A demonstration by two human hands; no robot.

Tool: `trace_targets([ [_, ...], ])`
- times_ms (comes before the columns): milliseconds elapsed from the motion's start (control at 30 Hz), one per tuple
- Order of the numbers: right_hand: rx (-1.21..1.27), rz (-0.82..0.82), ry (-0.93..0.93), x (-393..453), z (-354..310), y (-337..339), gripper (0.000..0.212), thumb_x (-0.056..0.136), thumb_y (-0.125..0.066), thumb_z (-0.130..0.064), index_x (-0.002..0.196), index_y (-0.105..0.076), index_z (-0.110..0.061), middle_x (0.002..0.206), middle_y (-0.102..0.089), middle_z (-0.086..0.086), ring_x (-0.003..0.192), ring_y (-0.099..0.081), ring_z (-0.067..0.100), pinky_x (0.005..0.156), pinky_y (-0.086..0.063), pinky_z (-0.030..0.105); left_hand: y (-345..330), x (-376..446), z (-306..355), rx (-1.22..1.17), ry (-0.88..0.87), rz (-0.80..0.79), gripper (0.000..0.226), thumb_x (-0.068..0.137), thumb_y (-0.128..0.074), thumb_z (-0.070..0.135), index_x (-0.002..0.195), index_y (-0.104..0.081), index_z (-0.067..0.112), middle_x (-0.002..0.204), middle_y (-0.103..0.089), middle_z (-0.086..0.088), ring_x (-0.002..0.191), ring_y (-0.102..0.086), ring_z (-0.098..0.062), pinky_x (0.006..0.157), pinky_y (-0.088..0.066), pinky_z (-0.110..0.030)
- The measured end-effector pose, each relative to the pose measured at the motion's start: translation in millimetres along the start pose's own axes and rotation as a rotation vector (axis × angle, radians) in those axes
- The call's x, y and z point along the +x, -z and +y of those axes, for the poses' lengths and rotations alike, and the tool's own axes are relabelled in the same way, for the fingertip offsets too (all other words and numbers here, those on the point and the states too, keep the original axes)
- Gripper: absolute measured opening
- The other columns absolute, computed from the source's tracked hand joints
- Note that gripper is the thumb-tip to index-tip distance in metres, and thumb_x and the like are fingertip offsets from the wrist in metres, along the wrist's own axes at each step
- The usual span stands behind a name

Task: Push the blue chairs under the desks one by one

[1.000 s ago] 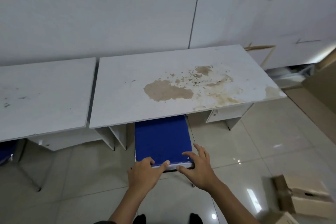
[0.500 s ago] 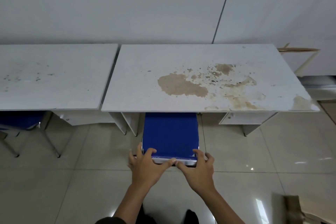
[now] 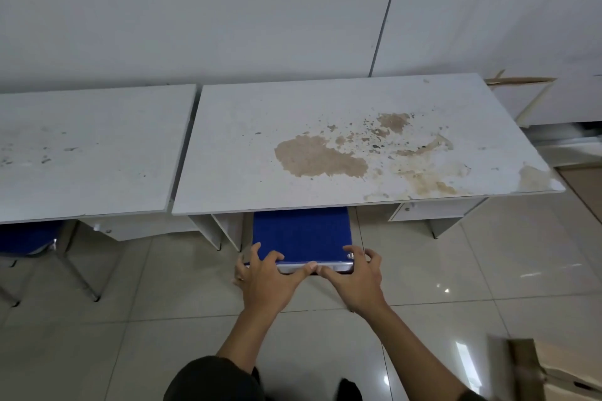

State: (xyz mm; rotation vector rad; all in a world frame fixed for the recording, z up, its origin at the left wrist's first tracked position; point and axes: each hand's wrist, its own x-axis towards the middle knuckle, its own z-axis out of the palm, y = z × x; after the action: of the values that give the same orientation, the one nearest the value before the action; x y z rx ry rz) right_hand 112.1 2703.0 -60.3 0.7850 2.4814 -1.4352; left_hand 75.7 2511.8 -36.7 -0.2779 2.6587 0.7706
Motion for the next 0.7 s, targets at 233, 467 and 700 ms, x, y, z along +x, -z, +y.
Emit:
trace_targets([
  [233, -0.03, -0.021, -0.017, 48, -30, 2, 0.089, 0.056, -0.076, -0.083, 0.129, -0.049, -0.04, 0.149, -0.026, 0.001, 0.135, -0.042, 0.031, 0.11, -0.046, 0.048, 10, 52, 17, 0.011, -0.011, 0.019, 0.098, 0.058, -0.048, 0.105, 0.123, -0.066, 0.034, 0.167, -0.026, 0.0, 0.157, -0.005, -0.034, 0.122, -0.026, -0.069],
  [467, -0.062, -0.05, -0.031, 102, -55, 1, 0.095, 0.054, -0.072, -0.086, 0.132, -0.046, -0.038, 0.15, -0.025, 0.001, 0.134, -0.044, 0.033, 0.11, -0.045, 0.051, 20, 101, 36, -0.006, -0.003, 0.04, 0.104, 0.056, -0.049, 0.107, 0.123, -0.068, 0.03, 0.163, -0.032, 0.002, 0.154, -0.012, -0.034, 0.118, -0.037, -0.064],
  [700, -0.083, -0.035, -0.035, 124, -57, 1, 0.093, 0.054, -0.072, -0.087, 0.13, -0.046, -0.04, 0.147, -0.028, 0.0, 0.129, -0.05, 0.033, 0.109, -0.046, 0.05, 17, 119, 45, 0.035, -0.015, 0.09, 0.094, 0.058, -0.052, 0.104, 0.114, -0.07, 0.03, 0.157, -0.039, 0.0, 0.148, -0.02, -0.033, 0.112, -0.044, -0.062],
])
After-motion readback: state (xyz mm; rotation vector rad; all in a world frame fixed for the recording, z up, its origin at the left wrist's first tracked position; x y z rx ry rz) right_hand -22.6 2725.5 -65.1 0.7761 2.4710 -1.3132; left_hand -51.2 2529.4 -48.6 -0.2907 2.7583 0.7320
